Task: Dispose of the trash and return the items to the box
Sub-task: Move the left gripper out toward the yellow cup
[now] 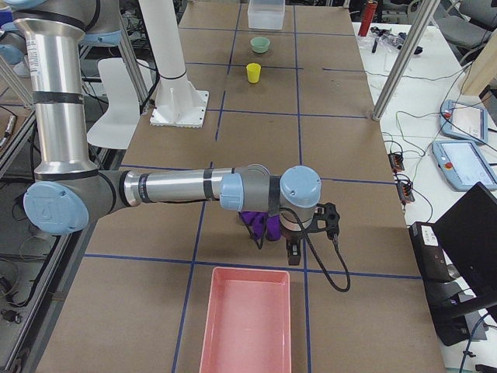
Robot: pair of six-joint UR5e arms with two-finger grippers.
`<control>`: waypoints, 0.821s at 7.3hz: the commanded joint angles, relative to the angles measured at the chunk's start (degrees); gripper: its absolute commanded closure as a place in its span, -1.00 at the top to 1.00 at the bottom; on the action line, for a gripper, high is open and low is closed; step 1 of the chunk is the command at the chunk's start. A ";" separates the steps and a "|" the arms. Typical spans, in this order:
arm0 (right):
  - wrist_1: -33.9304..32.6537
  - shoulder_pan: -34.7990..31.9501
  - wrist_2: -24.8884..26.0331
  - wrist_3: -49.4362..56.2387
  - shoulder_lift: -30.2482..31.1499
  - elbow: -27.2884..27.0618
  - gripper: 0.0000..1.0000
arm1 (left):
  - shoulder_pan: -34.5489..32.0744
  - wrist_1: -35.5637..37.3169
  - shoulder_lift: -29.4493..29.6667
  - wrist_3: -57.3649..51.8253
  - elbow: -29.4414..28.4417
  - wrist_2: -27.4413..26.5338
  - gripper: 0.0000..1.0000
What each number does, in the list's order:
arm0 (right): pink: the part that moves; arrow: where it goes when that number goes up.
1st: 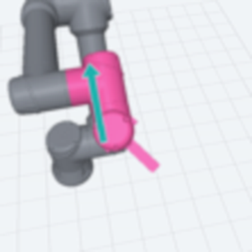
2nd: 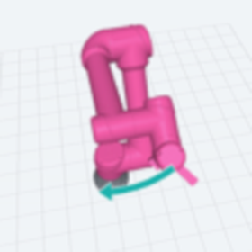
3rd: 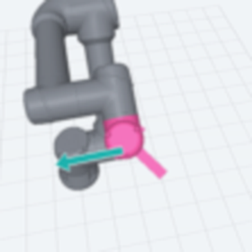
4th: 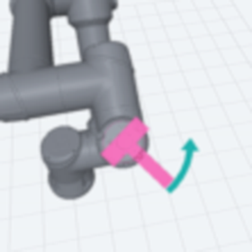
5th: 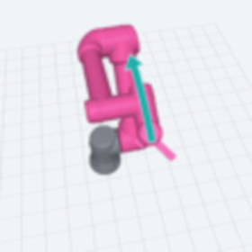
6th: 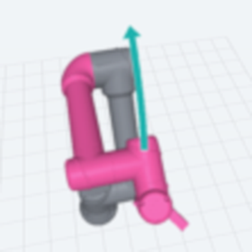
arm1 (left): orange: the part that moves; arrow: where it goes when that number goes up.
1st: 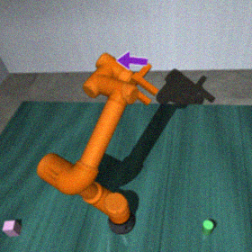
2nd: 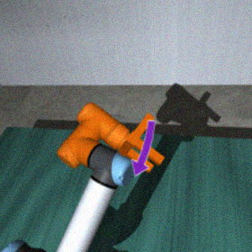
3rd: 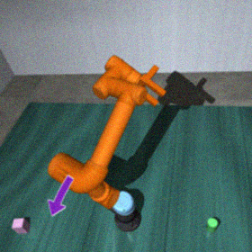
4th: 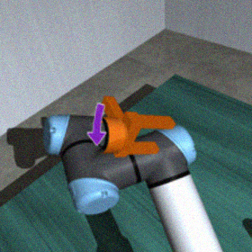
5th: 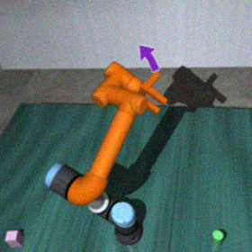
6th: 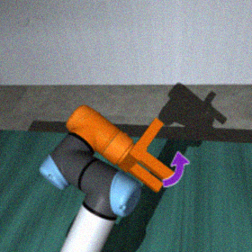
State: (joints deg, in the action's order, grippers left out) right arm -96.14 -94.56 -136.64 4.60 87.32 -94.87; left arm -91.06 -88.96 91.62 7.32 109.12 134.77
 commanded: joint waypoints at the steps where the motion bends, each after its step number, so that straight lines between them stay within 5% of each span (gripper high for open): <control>1: -0.01 0.08 -0.20 -0.03 0.30 -0.49 1.00 | 5.15 -0.51 0.13 12.49 7.84 0.40 1.00; 3: -0.01 0.08 -0.29 -0.11 0.31 -0.50 1.00 | 16.12 -1.21 0.14 28.45 15.30 -1.61 1.00; 6: -0.10 0.08 -0.47 -0.20 -0.04 0.12 1.00 | 38.77 -10.15 -0.04 52.72 18.76 -16.24 1.00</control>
State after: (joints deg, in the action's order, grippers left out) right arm -96.21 -94.48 -137.03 4.43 87.51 -95.15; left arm -61.98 -95.37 91.66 50.16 126.89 124.78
